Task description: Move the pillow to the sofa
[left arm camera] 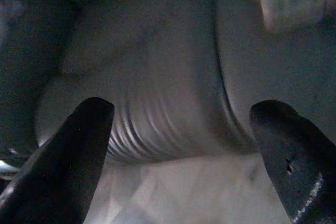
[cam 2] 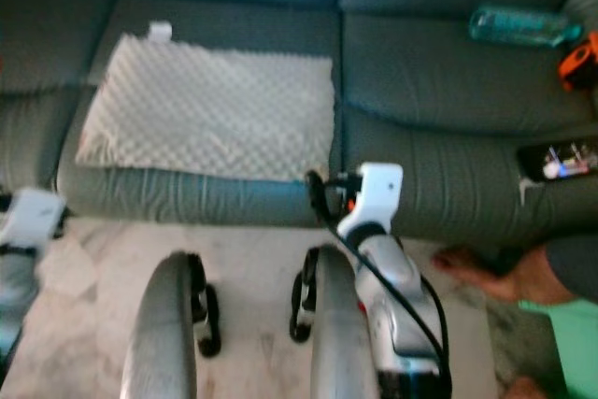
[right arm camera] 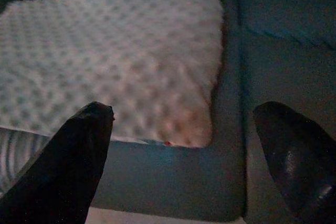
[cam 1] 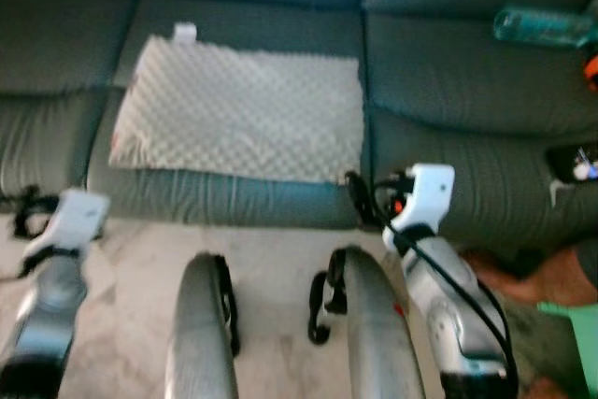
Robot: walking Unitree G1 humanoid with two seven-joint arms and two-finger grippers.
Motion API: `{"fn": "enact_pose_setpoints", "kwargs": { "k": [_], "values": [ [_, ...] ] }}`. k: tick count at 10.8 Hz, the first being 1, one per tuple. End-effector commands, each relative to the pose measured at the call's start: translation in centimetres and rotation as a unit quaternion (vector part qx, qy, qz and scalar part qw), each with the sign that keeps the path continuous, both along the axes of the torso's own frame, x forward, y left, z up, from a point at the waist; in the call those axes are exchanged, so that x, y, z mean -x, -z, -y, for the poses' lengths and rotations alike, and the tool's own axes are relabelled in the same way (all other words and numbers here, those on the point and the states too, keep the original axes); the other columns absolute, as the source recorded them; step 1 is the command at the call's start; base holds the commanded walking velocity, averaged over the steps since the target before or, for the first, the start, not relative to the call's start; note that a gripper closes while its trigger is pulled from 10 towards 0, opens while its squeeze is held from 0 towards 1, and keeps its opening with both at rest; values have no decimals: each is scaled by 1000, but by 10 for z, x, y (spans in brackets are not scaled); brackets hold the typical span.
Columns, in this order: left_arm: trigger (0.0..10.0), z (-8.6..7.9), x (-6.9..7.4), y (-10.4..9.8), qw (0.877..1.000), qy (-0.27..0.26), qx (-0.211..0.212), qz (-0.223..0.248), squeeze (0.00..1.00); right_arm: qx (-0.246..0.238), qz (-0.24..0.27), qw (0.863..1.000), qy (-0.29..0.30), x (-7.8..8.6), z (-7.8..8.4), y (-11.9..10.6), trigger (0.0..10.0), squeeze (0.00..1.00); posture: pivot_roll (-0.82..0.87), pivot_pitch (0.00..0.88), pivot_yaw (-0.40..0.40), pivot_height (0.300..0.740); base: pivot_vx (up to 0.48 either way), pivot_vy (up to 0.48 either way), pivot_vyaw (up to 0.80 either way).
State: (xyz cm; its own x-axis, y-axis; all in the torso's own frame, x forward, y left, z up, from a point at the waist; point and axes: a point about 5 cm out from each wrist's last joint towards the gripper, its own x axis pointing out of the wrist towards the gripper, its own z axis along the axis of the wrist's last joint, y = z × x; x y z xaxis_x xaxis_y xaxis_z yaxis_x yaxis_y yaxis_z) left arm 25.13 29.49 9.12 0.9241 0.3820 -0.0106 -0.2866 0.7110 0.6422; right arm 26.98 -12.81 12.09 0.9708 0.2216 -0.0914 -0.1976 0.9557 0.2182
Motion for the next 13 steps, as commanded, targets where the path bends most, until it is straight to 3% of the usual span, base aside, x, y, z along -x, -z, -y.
{"fn": "enact_pose_setpoints", "kwargs": {
  "k": [1, 3, 5, 7, 10, 11, 13],
  "values": [
    [10000, 13, 4, -13, 999, 8, 24, 43, 0, 0, -8, 1000, 3, 3, 7, 9, 10000, 0, 18, 224, -36, 630, 0, 0, 0],
    [10000, 47, 2, -27, 989, 57, 79, 114, 0, 16, 14, 1000, 8, 4, 17, 13, 10000, 0, 41, 144, -47, 630, 0, 0, 0],
    [10000, 78, -5, -18, 983, 97, 111, 109, 0, 16, 33, 999, 11, -4, 15, 11, 10000, 0, 38, 80, -58, 654, 0, 0, 0],
    [10000, 106, -23, -3, 978, 132, 134, 90, 0, 20, 52, 998, 0, -18, 13, 7, 10000, 0, 31, 9, -74, 699, 0, 0, 0],
    [10000, 119, -38, -1, 978, 134, 135, 88, 0, 39, 66, 997, -8, -26, 20, 8, 10000, 0, 12, 0, -53, 734, 0, 0, 0],
    [10000, 129, -42, 1, 975, 148, 145, 82, 0, 57, 53, 997, 5, -30, 34, 14, 10000, 0, 6, 0, -44, 740, 0, 0, 0],
    [10000, 126, -40, 1, 975, 144, 148, 84, 0, 68, 52, 996, 14, -30, 43, 15, 10000, 0, 5, 0, -45, 740, 0, 0, 0]
  ]
}}
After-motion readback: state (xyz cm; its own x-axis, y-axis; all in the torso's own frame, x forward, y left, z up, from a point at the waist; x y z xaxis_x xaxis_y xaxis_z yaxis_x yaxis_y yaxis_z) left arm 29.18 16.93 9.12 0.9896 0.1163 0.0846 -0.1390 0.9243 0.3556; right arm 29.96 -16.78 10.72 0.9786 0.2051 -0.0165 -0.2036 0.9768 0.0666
